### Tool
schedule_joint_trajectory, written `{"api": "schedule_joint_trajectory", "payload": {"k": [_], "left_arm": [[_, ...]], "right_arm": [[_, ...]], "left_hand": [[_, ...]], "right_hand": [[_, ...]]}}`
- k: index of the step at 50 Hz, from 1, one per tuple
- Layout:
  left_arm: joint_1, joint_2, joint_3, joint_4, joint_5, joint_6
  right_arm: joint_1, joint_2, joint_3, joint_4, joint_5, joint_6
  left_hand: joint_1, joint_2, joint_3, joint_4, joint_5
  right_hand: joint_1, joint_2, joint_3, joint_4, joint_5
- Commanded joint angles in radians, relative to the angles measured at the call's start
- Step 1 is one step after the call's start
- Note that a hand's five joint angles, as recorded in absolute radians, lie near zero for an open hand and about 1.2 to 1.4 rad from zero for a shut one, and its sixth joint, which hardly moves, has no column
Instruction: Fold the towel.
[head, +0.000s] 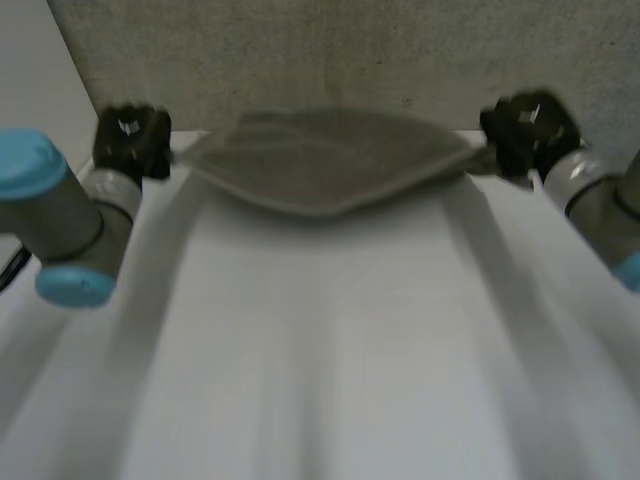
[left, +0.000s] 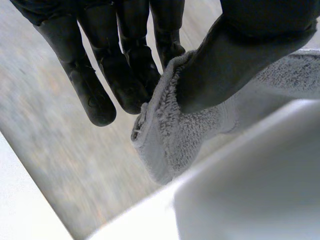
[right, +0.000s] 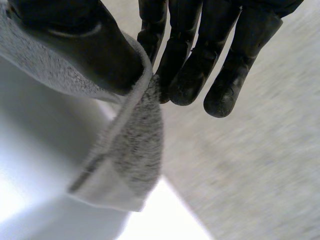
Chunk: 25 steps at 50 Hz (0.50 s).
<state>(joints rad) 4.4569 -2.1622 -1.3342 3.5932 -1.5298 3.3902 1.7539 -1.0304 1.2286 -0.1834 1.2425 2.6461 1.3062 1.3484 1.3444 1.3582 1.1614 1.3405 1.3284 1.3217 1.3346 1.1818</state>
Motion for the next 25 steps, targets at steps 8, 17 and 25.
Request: {"api": "schedule_joint_trajectory", "payload": {"k": [8, 17, 25], "left_arm": [[0.039, 0.044, -0.333, 0.162, 0.010, 0.093], [0.068, 0.058, -0.372, 0.174, 0.005, 0.086], [0.078, 0.053, -0.376, 0.174, 0.005, 0.084]], "right_arm": [[-0.071, 0.012, 0.367, -0.048, -0.015, -0.135], [-0.076, -0.028, 0.400, -0.051, 0.029, -0.120], [-0.077, -0.016, 0.402, -0.091, 0.081, -0.072]], "left_hand": [[0.090, 0.048, 0.052, 0.038, 0.060], [0.090, 0.048, 0.052, 0.038, 0.060], [0.090, 0.048, 0.052, 0.038, 0.060]], "right_hand": [[0.056, 0.068, 0.075, 0.062, 0.040], [0.056, 0.068, 0.075, 0.062, 0.040], [-0.092, -0.080, -0.074, -0.087, -0.108]]}}
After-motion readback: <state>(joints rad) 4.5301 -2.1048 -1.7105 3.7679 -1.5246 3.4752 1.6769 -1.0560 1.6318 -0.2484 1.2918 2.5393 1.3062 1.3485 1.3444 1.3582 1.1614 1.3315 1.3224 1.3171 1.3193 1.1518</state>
